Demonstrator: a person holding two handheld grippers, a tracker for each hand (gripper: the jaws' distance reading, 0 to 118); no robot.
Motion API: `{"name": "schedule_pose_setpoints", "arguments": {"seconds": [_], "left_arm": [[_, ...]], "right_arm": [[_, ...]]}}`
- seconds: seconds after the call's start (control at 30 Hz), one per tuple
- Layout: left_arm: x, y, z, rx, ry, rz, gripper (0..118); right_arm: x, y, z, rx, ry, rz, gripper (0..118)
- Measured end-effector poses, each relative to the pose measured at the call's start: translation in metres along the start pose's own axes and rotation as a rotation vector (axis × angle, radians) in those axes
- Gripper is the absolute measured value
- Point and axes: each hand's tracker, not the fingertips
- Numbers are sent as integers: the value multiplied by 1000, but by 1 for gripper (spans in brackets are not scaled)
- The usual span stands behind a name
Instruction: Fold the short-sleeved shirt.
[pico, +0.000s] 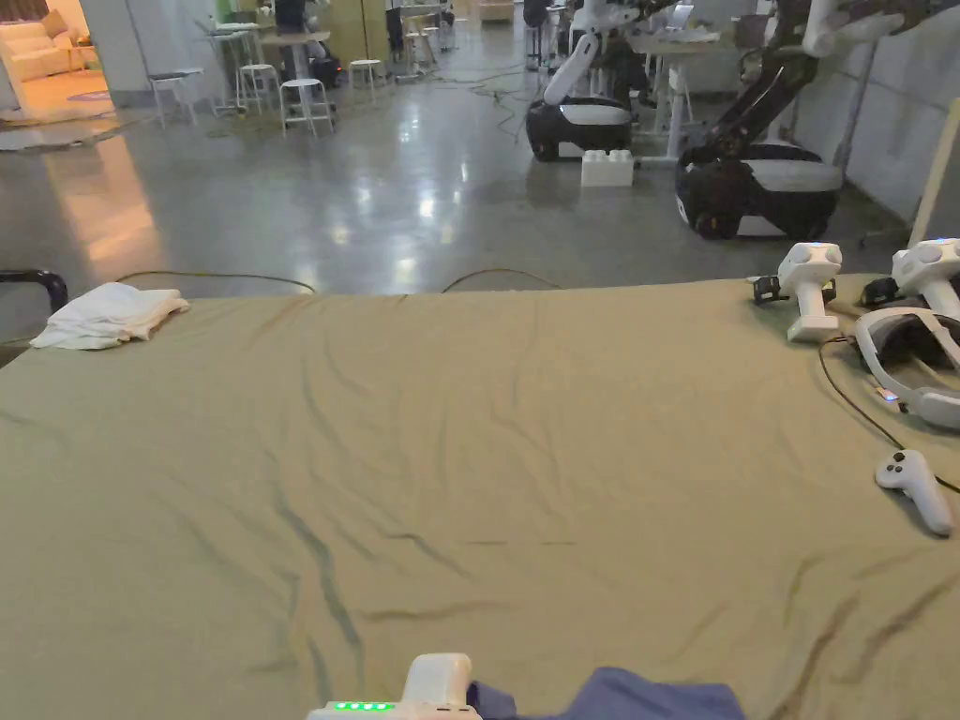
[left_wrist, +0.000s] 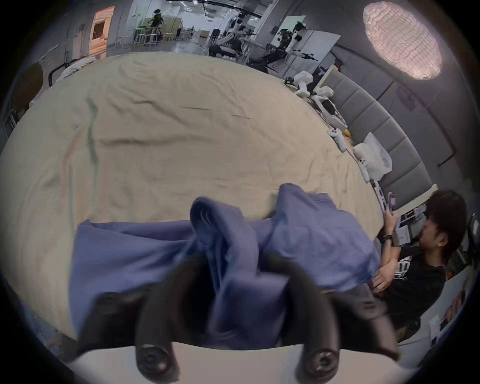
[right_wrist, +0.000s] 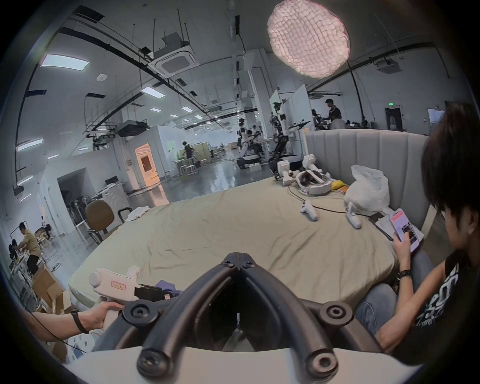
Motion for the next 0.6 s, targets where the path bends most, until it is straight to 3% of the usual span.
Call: {"name": "schedule_pose_setpoints", "arguments": {"seconds": [0.03,0.07,0.13,0.2,0.23,0.27,0.33,0.6], "left_arm": [[-3,1,8,12,-80,22,85],[-4,3,20,48,-137,55,86],[-7,7,43,141,-193,70,86],[-16,9,65,219,-148,96,82],[-24,8,71,248,-142,127,78],[-32,6,73,264,-166,174,62],[-44,1,61,221,-216,245,15],[-22,-27,-36,-26,-245,259,9]], "right_arm": [[3,0,0,-5,-7,-6,0],[7,-1,0,-9,-12,-16,0],[13,-4,-2,-14,-15,-37,0],[16,-6,-5,-18,-8,-61,0],[16,-7,-7,-23,-4,-70,0],[16,-9,-8,-27,-2,-73,0],[15,-11,-9,-31,5,-76,0],[4,-14,-6,-53,16,-77,0]]}}
